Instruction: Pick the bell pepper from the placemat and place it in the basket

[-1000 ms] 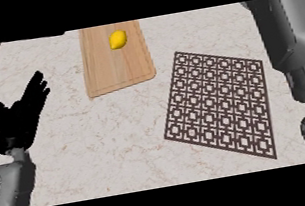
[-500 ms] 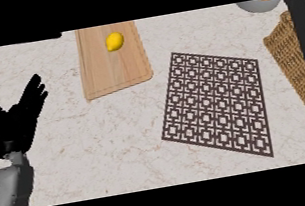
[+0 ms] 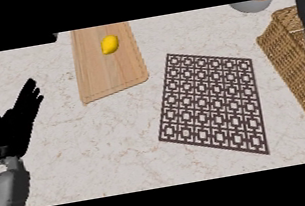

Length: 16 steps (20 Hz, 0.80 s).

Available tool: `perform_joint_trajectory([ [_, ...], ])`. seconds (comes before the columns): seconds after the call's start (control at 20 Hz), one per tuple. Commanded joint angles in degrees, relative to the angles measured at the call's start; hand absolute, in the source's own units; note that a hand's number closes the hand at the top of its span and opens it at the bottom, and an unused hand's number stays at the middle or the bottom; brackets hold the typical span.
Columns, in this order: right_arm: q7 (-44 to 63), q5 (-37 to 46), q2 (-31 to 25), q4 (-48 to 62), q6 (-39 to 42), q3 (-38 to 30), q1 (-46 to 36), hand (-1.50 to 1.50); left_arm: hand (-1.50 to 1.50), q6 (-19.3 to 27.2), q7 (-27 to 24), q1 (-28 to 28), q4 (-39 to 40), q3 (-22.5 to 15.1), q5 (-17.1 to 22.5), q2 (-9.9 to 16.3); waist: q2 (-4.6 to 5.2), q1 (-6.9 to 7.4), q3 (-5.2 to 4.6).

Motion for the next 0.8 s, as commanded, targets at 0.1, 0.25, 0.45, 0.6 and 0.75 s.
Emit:
perform_joint_trajectory([
  [0.1,2.7,-3.6,-0.6,-3.5,-4.8,-2.0,5.9,1.50,0.00,-2.0,-0.5,1.6,-1.3,1.2,1.1,1.5,-0.06,0.08,0.02],
  [0.25,-1.6,-7.8,-0.6,-6.4,-6.5,-3.6,9.8,1.50,0.00,-0.9,-2.4,1.4,2.0,0.8,0.1,0.0,-0.13,-0.62,0.01],
  [0.45,7.8,-1.8,-0.7,-10.0,-11.1,-7.3,13.2,-1.50,0.00,-0.8,-0.8,-0.2,0.4,1.7,0.7,1.3,0.13,-0.47,0.03],
  [0.6,6.0,-2.3,0.7,-9.9,-10.6,-7.4,13.9,-1.50,0.00,-2.3,-1.3,0.7,0.6,2.2,1.5,2.0,0.08,0.27,0.02],
  [0.75,2.0,-5.3,0.7,-10.0,-12.0,-6.6,15.5,-1.50,0.00,0.2,3.1,-0.4,-2.9,0.2,0.3,-0.1,0.00,0.16,0.05],
])
